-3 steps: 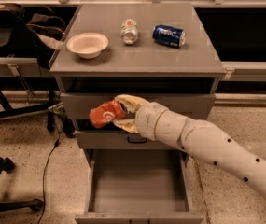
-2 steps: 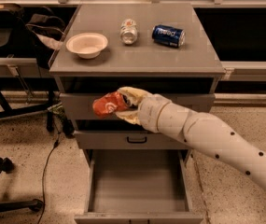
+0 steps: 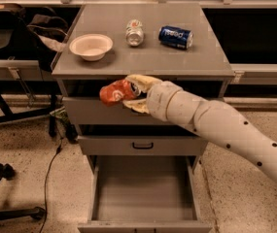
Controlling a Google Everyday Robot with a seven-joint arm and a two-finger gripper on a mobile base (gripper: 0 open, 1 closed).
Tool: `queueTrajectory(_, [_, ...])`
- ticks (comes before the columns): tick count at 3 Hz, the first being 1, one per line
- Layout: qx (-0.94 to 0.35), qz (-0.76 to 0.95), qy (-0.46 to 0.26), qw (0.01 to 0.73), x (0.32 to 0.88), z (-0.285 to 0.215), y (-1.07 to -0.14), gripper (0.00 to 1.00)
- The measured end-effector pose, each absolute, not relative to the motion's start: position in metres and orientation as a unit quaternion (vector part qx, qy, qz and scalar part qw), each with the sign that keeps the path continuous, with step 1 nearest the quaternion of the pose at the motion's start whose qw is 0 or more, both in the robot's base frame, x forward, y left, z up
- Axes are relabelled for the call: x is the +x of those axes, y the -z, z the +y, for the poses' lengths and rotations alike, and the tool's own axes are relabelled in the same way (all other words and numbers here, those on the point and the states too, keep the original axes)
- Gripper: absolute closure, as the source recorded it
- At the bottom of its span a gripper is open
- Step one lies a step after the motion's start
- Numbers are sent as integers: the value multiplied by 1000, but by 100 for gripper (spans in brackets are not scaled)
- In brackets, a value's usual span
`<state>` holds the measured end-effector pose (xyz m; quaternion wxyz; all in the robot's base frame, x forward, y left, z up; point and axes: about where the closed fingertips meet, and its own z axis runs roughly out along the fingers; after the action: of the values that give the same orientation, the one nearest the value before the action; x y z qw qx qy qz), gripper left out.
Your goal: Pick coke can from bottom drawer and place on counter
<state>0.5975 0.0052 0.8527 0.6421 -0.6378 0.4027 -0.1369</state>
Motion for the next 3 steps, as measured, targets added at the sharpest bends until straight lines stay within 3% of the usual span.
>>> queueTrajectory(3, [-625,390,175,653,609,-6,-926,100])
